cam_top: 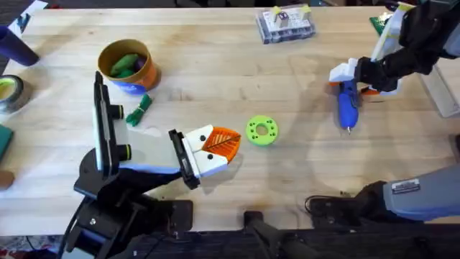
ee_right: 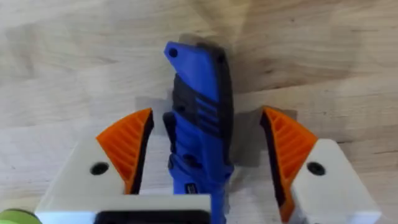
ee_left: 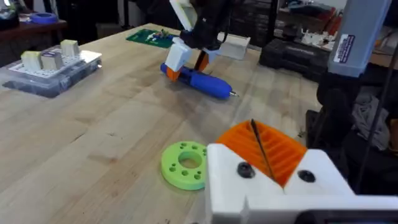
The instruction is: Pick up the gripper from the table and insert it into the empty holder that is missing its gripper. Then pick up a screw, insert it into the mounting hole, and use the screwdriver to tighten it. Finally, clean up the table by picking up the vegetable and placing it into the bucket.
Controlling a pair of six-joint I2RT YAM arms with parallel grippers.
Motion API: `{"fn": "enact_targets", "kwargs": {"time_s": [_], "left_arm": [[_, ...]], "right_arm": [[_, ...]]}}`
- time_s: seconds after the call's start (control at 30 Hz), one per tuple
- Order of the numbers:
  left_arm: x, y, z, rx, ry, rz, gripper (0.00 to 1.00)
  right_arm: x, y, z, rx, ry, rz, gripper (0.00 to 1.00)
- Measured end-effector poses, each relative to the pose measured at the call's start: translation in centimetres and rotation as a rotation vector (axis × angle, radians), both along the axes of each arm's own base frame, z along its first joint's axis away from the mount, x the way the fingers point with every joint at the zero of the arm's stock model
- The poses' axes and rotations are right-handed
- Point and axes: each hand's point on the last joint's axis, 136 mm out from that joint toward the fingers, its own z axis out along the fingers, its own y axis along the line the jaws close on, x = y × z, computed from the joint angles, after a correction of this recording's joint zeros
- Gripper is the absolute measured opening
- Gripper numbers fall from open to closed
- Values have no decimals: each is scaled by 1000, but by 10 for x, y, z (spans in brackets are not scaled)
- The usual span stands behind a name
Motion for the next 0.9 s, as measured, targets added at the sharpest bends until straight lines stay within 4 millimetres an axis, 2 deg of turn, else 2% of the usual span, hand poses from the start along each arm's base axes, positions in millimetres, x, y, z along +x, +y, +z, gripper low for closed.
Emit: {"fn": "enact_targets", "kwargs": {"time_s": [0.17,0.27,0.37,0.43,0.5,0.53,0.57,0.77,0.9], "left_arm": [[0,0,0,0,0,0,12],[0,0,0,0,0,0,12],[0,0,0,0,0,0,12],[0,0,0,0,0,0,12],[0,0,0,0,0,0,12],[0,0,0,0,0,0,12],[0,0,0,0,0,0,12],[0,0,0,0,0,0,12],[0,0,0,0,0,0,12]], "right_arm": [[-1,0,-1,-23,11,-15,994],[-1,-1,-1,-34,17,-22,904],[-2,-1,-2,-41,24,-30,691],[-2,-1,-2,-45,26,-32,468],[-2,-1,-3,-47,28,-31,182],[-2,-1,-3,-47,29,-31,77],[-2,-1,-3,-47,30,-32,30],[-8,2,-3,-40,56,-30,27],[-15,4,4,-35,78,-29,27]]}}
